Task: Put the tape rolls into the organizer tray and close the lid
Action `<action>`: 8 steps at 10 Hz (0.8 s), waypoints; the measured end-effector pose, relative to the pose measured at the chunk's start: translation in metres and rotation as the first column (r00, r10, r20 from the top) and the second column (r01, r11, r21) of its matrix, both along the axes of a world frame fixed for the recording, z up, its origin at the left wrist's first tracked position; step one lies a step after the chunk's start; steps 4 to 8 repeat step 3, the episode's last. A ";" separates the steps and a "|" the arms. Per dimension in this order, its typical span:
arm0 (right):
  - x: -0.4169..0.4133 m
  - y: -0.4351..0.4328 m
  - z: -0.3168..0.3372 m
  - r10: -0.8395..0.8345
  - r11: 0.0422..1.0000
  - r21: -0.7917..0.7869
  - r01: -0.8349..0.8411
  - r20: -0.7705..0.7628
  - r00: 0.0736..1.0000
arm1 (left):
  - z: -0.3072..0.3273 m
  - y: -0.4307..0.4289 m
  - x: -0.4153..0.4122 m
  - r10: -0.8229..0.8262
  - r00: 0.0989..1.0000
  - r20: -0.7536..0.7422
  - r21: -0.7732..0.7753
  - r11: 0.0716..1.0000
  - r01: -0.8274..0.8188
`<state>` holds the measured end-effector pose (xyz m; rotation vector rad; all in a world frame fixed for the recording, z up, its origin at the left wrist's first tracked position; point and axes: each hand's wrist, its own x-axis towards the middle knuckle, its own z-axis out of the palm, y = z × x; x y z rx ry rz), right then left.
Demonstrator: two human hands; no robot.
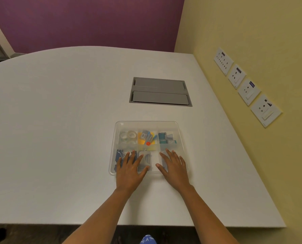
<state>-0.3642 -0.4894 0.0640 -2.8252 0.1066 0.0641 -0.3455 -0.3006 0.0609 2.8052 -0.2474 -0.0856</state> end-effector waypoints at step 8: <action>0.021 -0.001 0.010 -0.031 0.999 0.020 0.030 0.020 0.999 | 0.004 -0.003 0.024 -0.031 0.999 0.028 0.006 1.000 0.031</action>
